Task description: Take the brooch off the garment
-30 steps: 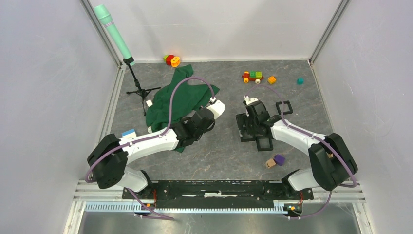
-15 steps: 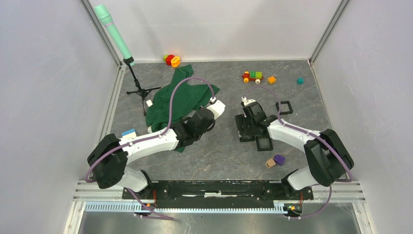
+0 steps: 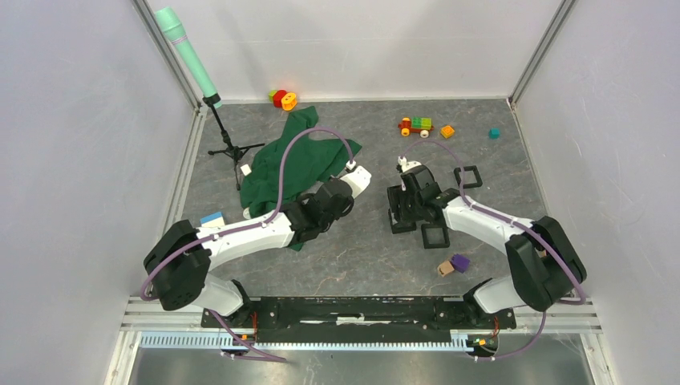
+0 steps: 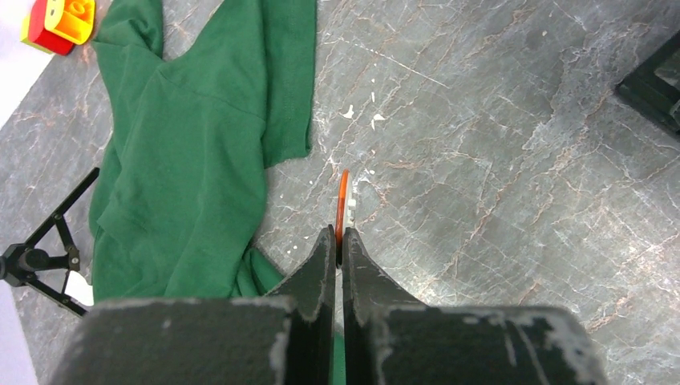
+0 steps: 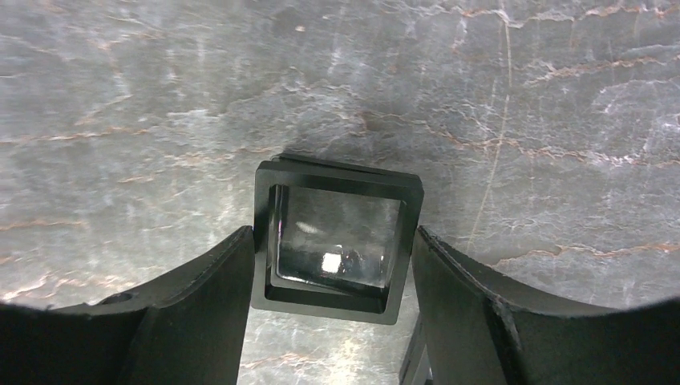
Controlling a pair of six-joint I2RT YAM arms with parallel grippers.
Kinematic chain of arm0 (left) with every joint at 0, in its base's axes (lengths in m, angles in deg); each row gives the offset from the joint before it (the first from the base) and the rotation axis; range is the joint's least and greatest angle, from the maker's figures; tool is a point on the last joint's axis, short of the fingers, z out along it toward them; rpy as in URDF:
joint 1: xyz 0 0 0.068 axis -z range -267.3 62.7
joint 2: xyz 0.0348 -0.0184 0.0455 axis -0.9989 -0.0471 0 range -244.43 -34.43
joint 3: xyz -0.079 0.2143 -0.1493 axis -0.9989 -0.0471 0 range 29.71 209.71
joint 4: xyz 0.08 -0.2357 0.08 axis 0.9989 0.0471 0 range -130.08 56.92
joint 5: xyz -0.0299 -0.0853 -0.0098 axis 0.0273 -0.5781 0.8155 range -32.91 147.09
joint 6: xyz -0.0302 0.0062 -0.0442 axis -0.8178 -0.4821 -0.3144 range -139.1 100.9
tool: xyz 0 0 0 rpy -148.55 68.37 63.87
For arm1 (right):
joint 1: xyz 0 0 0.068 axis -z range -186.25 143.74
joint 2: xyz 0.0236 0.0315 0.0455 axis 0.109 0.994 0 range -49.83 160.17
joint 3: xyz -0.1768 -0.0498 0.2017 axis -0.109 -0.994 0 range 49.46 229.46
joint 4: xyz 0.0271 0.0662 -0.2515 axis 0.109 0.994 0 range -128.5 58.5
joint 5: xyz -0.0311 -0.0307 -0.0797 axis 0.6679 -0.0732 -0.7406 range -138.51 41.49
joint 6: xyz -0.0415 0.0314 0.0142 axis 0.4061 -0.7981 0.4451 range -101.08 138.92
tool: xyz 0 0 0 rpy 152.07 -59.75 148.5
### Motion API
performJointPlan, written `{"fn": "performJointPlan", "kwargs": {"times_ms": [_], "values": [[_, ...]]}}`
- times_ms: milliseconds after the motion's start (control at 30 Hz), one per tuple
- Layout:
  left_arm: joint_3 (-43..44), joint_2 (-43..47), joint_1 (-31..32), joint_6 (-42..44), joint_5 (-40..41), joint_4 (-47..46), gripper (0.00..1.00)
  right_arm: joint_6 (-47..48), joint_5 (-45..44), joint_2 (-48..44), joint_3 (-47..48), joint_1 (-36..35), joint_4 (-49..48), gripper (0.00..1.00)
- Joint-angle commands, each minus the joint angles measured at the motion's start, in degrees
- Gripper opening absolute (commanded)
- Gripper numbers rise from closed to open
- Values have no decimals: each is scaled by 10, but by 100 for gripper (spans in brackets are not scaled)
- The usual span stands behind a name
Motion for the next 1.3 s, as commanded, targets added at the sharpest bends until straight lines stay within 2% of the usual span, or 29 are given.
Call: {"fn": "performJointPlan", "kwargs": {"times_ms": [0, 167, 333, 400, 500, 667, 767, 967, 1100, 1267], "values": [[-17, 23, 2, 10, -23, -52, 2, -19, 82, -54, 6, -1, -44, 67], [-59, 55, 2, 22, -71, -121, 2, -59, 203, -82, -26, 3, -103, 68], [-209, 91, 3, 126, -194, -363, 2, -84, 270, -76, -48, 18, -143, 68], [-243, 100, 4, 131, -182, -420, 2, -100, 301, -69, -66, 27, -179, 67], [-242, 115, 4, 136, -176, -392, 2, -129, 343, -63, -93, 44, -233, 67], [-222, 120, 3, 153, -254, -300, 2, -177, 417, -42, -118, 64, -319, 66], [-255, 127, 5, 187, -294, -322, 2, -204, 438, -28, -124, 70, -347, 65], [-324, 127, 5, 257, -351, -428, 2, -273, 480, 0, -153, 81, -436, 65], [-321, 101, 5, 257, -337, -451, 2, -334, 511, 20, -184, 84, -521, 63], [-327, 77, 6, 247, -347, -497, 2, -333, 513, 20, -190, 84, -527, 63]]}}
